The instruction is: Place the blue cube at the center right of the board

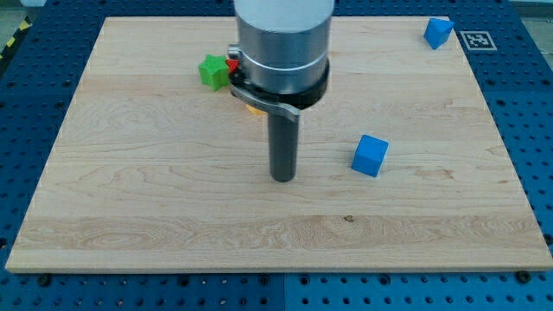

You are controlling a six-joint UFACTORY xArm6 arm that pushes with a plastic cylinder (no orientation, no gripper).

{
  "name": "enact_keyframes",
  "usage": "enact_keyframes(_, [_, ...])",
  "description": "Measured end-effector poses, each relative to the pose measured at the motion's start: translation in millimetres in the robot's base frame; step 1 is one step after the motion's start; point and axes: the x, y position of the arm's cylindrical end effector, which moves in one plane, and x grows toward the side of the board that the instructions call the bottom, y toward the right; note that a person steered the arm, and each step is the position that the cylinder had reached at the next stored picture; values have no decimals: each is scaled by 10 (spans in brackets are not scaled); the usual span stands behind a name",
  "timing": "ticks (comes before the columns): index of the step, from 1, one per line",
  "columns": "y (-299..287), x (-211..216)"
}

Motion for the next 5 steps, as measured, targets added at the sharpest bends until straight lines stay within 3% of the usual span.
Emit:
enact_keyframes(2, [1221,-241])
enact_keyframes(3, [1223,-75])
enact_keyframes(4, [1363,-219])
enact_keyframes(5, [1479,-784])
